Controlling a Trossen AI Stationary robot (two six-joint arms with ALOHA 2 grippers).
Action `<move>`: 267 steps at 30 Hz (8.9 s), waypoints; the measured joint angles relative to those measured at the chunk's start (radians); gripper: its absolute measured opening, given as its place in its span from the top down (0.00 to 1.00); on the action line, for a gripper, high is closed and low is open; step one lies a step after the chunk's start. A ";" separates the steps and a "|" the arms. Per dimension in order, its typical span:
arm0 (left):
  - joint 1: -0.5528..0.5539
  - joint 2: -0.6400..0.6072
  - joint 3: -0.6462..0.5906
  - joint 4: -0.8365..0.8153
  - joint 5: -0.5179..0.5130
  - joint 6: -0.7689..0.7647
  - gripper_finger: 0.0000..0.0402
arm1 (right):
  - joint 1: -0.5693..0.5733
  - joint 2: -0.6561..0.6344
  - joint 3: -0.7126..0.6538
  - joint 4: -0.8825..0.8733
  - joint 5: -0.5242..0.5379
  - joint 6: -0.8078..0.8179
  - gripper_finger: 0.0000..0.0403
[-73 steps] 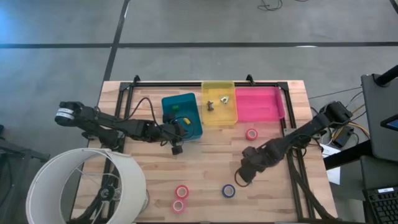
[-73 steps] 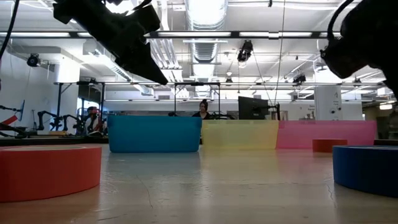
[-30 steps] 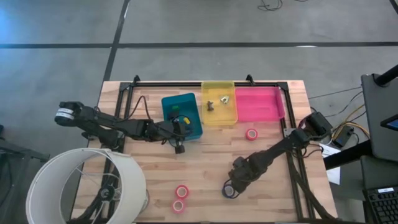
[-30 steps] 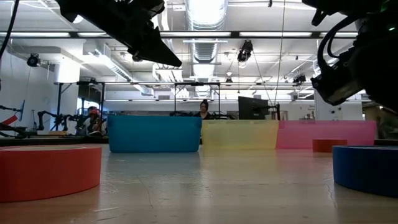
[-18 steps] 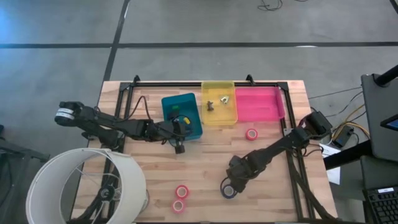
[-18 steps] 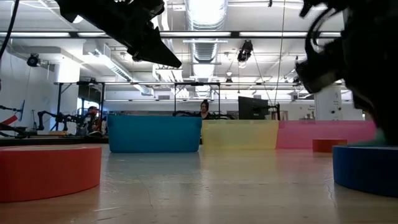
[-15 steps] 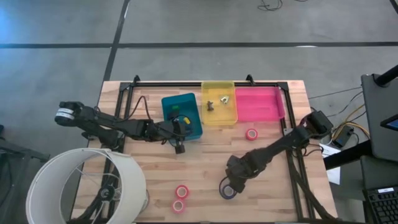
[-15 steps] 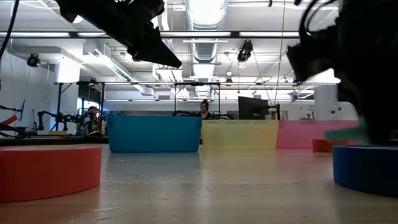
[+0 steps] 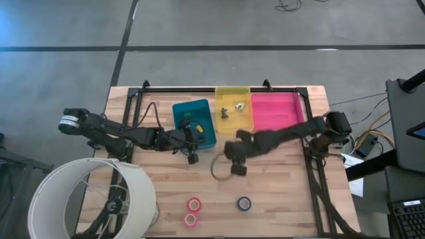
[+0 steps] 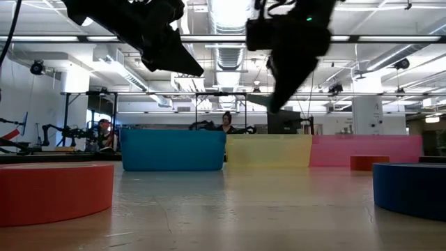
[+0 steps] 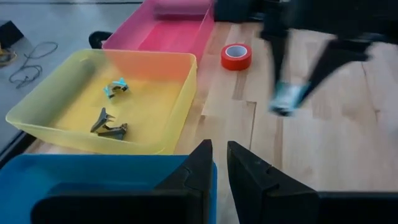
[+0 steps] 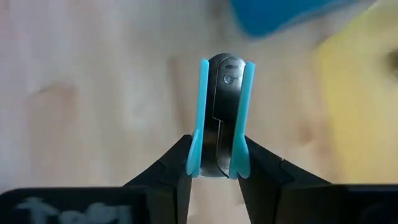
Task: Pick and place Stapler, Stapler remover, tape
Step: Put the light blue staple remover into the yellow bin, then put the top red tape into the red bin, then put the blue tape into the red bin
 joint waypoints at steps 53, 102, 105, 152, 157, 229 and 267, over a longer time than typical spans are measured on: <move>-0.020 0.000 0.000 -0.005 -0.001 0.046 0.87 | -0.500 0.016 0.011 -0.073 -0.056 -0.219 0.57; -0.019 0.000 0.009 0.069 -0.001 0.053 0.87 | -0.143 -0.201 -0.500 -0.017 0.080 0.441 0.56; -0.019 0.000 0.008 0.067 -0.001 0.049 0.87 | -0.143 -0.171 -0.504 -0.016 0.076 0.474 0.56; -0.019 0.000 -0.001 0.035 0.000 0.029 0.87 | -0.496 -0.245 -0.239 -0.259 0.403 0.165 0.88; -0.019 0.000 -0.002 0.030 -0.001 0.039 0.87 | -0.617 -0.245 -0.358 -0.008 0.248 0.019 0.88; -0.019 0.000 -0.002 0.029 -0.001 0.035 0.87 | -0.044 -0.421 -0.299 0.034 0.035 0.252 0.56; -0.010 0.000 -0.002 0.133 -0.005 0.207 0.87 | 0.339 0.278 0.075 0.078 -0.398 0.561 0.57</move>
